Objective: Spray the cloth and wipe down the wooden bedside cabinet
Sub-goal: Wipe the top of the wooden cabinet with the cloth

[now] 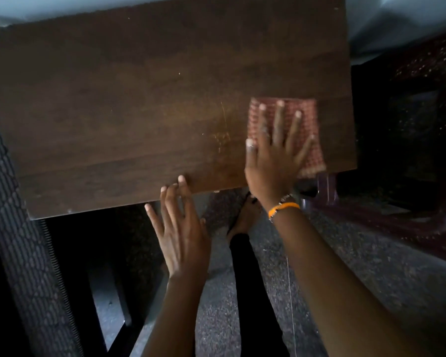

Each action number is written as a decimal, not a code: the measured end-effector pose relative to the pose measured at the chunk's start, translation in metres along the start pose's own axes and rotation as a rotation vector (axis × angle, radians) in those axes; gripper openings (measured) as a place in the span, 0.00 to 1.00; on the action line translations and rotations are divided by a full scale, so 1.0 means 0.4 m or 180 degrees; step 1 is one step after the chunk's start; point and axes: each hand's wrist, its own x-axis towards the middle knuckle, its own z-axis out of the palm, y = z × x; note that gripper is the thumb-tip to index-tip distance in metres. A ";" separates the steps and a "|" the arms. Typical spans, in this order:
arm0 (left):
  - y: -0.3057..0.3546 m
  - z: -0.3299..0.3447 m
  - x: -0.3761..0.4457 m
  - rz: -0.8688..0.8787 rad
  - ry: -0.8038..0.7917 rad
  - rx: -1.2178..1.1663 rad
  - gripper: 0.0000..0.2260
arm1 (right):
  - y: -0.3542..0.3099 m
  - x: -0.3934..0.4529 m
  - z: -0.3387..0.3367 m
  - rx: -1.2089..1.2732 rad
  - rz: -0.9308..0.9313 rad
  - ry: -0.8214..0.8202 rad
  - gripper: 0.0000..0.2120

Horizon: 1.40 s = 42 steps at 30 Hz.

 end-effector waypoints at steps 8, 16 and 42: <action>-0.101 0.025 -0.060 -0.0135 -0.0164 0.0084 0.35 | -0.244 -0.119 0.056 0.0204 -0.1889 -0.0389 0.27; -0.116 0.037 -0.076 -0.0077 -0.0262 -0.0004 0.42 | -0.004 -0.109 0.029 -0.0242 -0.2249 -0.0277 0.26; -0.608 0.126 -0.082 -0.0853 -0.0429 -0.2168 0.41 | -0.432 -0.383 0.189 -0.0271 -0.1766 0.0139 0.35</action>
